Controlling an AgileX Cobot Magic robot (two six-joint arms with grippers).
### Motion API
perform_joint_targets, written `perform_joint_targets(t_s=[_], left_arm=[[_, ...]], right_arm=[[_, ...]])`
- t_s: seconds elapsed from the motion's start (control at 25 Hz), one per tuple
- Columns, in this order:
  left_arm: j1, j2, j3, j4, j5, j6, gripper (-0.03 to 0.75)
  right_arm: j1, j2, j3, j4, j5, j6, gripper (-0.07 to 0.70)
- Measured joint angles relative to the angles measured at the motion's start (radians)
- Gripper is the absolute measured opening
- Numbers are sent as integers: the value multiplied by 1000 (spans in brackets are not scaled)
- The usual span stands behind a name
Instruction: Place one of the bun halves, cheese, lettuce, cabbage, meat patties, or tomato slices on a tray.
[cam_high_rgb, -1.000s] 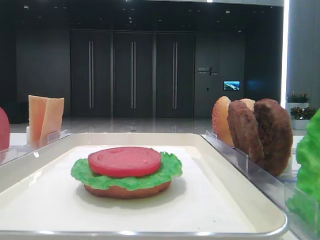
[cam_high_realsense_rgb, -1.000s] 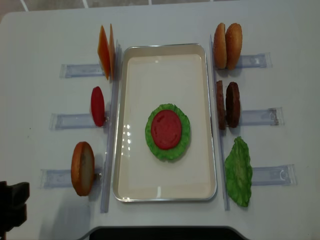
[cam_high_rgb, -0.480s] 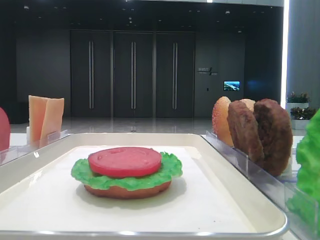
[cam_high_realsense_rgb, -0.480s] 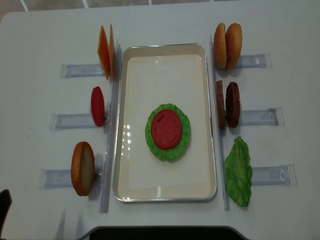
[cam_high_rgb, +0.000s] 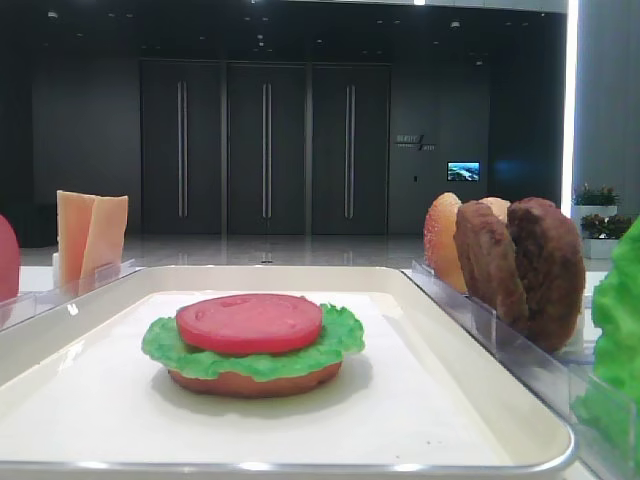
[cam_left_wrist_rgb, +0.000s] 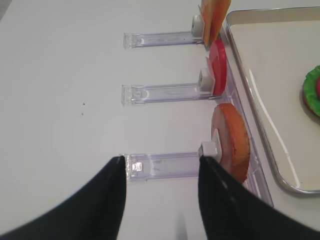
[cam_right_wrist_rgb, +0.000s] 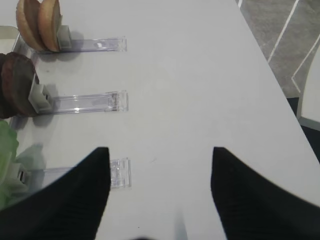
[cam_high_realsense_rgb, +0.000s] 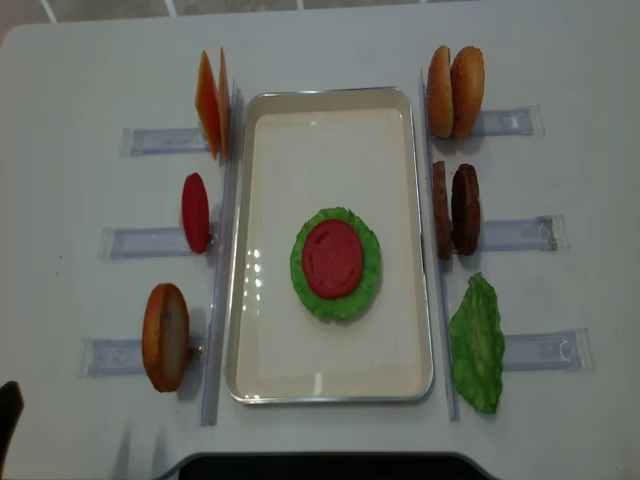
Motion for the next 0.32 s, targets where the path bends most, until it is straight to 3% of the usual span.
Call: perform_joint_targets(t_s=[0.32], left_arm=[[0,0,0,0,0,0,357]], right_arm=[[0,0,0,0,0,0,420]])
